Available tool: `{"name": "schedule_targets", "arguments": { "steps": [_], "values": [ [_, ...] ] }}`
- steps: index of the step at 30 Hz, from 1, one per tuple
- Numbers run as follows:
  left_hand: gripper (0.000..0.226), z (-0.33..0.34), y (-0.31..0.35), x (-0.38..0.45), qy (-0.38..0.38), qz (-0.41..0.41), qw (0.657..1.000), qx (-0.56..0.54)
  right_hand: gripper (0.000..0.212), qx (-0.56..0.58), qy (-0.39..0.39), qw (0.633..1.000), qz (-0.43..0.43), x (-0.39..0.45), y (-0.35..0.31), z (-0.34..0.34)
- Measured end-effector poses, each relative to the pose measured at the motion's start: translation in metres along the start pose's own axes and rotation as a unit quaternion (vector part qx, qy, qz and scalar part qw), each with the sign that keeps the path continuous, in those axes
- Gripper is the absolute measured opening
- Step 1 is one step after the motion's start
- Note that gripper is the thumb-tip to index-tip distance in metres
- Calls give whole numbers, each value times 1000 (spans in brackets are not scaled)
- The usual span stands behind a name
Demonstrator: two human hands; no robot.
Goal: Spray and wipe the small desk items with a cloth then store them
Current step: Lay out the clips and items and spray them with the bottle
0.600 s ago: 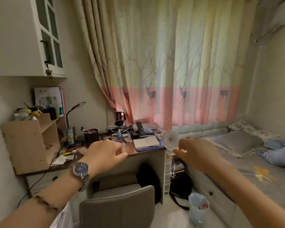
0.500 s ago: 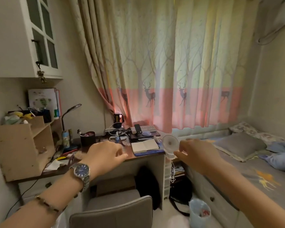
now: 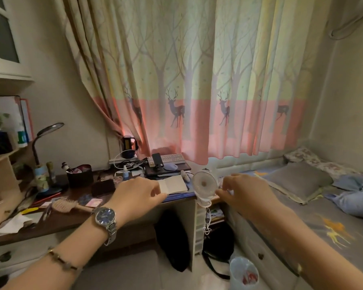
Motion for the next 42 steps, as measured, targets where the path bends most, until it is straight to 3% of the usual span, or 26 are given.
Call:
{"name": "schedule_targets", "arguments": {
  "steps": [12,26,34,42],
  "values": [
    [36,68,-45,165,-12,-25,999,-41,35,-25,-19,999,-5,145,57,93],
    [35,160,-110,295,-32,-103,994,-18,36,30,-44,994,-99,297,78,246],
    [36,177,-140,378,-1,-178,984,18,35,55,-36,986,-155,405,98,300],
    [33,198,-151,426,-27,-199,980,17,34,80,-70,979,-173,447,108,341]
  ]
}}
Point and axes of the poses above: each hand's wrist, its own x-axis towards the middle knuckle, its own z-axis out of the palm, y = z × x, the point moved 9 cm from there along x, towards the middle knuckle, and after that the axes turned 5 degrees about -x, right-handed, at the moved point
